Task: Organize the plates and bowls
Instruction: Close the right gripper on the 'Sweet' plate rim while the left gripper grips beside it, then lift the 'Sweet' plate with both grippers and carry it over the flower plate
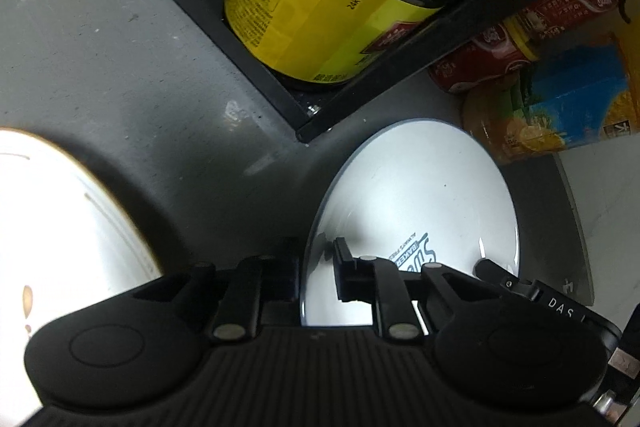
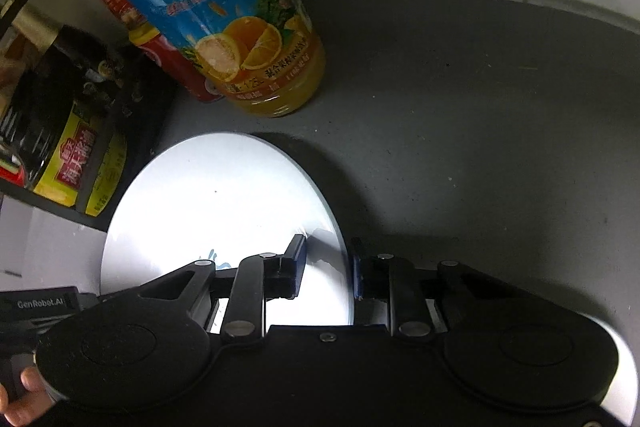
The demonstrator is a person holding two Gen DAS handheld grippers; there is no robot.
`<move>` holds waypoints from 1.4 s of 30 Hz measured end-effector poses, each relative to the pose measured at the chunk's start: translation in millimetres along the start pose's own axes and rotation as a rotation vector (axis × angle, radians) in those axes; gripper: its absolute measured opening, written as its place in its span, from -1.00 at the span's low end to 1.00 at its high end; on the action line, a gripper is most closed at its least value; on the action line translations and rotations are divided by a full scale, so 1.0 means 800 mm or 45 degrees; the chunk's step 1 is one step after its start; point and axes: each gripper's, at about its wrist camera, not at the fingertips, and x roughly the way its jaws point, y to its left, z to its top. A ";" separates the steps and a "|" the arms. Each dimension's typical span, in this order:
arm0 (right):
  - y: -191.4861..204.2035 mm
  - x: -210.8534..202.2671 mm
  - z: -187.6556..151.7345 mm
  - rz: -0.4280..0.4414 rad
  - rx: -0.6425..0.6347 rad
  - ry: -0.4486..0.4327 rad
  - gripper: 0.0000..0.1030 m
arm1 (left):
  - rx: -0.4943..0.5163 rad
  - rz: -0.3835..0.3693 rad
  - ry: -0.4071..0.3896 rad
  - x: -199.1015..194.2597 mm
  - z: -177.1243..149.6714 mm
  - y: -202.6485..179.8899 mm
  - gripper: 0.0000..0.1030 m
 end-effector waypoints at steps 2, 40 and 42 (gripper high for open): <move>-0.001 -0.001 -0.001 0.002 -0.003 0.001 -0.55 | -0.002 -0.011 -0.006 0.000 -0.002 0.001 -0.70; 0.080 -0.082 -0.098 0.170 0.162 -0.104 -0.77 | 0.166 -0.148 0.023 -0.125 0.006 0.083 -0.74; 0.085 -0.083 -0.103 0.186 0.184 -0.104 -0.77 | 0.164 -0.153 0.022 -0.130 0.007 0.090 -0.74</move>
